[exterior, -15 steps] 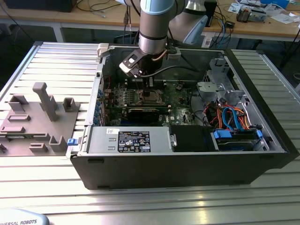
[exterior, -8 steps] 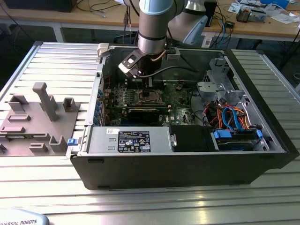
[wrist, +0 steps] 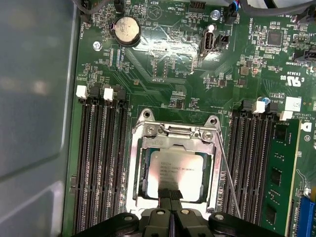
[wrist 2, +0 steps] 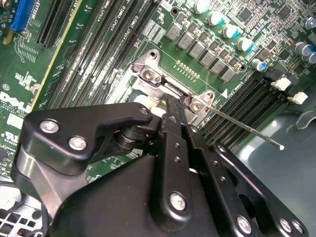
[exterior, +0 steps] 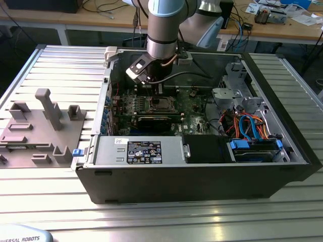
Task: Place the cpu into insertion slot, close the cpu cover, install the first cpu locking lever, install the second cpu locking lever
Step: 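Close the cpu cover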
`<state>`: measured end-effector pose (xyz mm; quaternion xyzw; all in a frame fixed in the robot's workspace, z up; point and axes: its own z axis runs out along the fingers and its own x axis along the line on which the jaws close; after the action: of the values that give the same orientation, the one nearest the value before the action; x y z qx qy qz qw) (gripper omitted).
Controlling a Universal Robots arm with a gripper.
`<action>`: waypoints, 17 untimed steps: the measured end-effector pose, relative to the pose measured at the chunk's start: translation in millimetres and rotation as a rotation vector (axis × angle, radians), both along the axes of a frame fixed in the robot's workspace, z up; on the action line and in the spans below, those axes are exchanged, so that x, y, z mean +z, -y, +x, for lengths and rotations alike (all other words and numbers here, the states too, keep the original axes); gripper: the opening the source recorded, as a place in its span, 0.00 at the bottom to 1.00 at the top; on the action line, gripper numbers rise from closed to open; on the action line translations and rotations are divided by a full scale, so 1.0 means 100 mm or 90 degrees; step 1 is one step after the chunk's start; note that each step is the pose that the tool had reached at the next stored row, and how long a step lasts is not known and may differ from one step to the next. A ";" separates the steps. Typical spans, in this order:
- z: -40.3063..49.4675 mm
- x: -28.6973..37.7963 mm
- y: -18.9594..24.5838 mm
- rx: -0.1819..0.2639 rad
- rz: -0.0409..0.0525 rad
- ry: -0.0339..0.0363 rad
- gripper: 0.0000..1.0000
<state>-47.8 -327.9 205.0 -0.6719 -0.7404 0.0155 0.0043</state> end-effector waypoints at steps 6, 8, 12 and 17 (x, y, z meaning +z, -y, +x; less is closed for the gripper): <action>0.064 0.006 -0.001 0.000 0.0008 0.0001 0.11; 0.088 0.021 -0.001 0.000 0.0008 -0.0001 0.11; 0.128 0.069 0.000 0.000 0.0006 -0.0011 0.11; 0.140 0.093 -0.001 0.000 0.0007 -0.0014 0.11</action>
<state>-33.8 -327.8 214.3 -0.6720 -0.7404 0.0159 0.0055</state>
